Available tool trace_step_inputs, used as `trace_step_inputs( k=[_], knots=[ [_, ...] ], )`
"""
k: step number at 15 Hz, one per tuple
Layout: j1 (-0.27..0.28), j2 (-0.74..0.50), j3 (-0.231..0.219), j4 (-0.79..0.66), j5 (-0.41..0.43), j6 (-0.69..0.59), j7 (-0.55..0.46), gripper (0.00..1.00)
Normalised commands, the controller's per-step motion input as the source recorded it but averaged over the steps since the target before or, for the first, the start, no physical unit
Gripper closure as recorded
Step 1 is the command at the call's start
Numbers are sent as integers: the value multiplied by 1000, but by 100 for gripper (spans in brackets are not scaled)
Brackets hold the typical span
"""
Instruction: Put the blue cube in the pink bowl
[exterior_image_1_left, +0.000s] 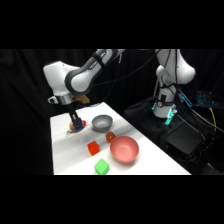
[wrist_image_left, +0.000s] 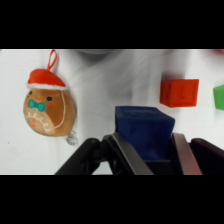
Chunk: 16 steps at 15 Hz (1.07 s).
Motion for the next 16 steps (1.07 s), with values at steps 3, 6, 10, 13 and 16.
trace_step_inputs(
  k=[3, 6, 10, 13, 16],
  knots=[
    [53, -376, -17, -83, -57, -356, 12, 77],
    [92, -341, -5, -139, -61, -235, 38, 77],
    [118, -339, 19, -265, -62, -93, 83, 77],
    [132, -369, 41, -402, -67, -9, 139, 77],
    [134, -407, 61, -489, -74, 85, 133, 77]
  ],
)
